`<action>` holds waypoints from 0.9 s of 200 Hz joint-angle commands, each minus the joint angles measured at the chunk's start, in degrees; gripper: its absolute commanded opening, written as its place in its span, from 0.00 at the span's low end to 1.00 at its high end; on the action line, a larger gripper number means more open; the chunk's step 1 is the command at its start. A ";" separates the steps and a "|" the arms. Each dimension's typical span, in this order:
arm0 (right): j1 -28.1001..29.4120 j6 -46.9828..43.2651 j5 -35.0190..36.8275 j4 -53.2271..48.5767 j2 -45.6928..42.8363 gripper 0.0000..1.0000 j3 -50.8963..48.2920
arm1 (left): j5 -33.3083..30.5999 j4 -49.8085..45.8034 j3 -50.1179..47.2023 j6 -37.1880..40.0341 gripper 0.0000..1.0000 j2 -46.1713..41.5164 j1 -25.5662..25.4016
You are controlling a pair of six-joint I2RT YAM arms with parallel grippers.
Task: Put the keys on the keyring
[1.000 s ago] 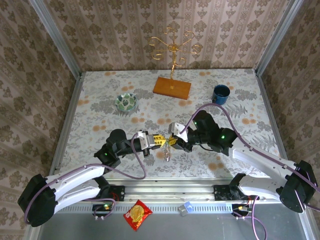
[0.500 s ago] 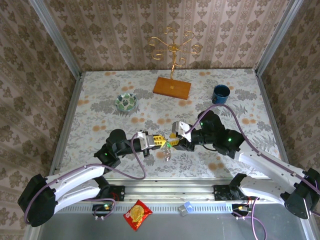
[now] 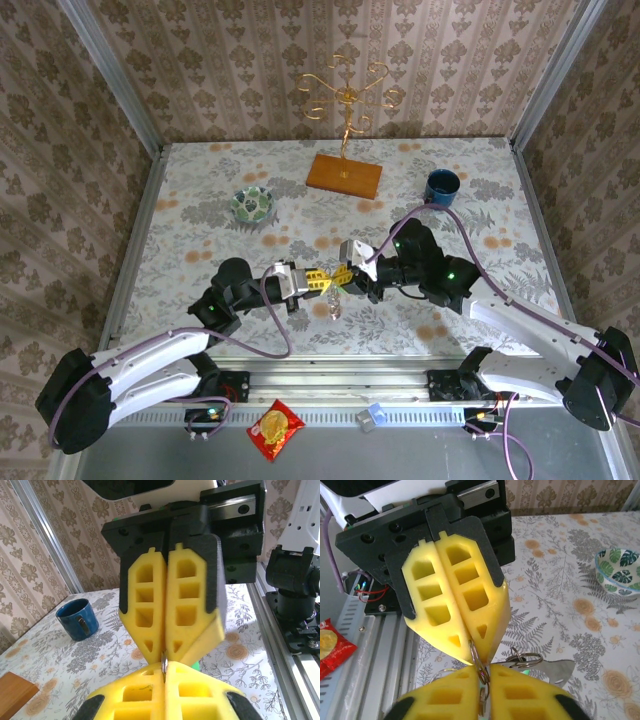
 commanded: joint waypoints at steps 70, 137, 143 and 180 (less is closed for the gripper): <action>0.68 -10.84 3.65 -14.92 2.19 0.00 7.34 | -0.69 -13.39 4.83 4.64 0.26 -1.46 1.11; 3.62 -16.67 7.77 -23.17 6.62 0.00 14.45 | 1.60 -22.94 9.69 10.30 0.24 0.29 2.27; 3.86 -16.84 7.82 -23.28 6.94 0.00 14.92 | 1.52 -24.10 10.13 10.83 0.24 0.35 2.38; 5.05 -17.18 8.27 -22.72 8.21 0.00 16.36 | 1.78 -31.61 13.56 13.36 0.21 1.31 3.24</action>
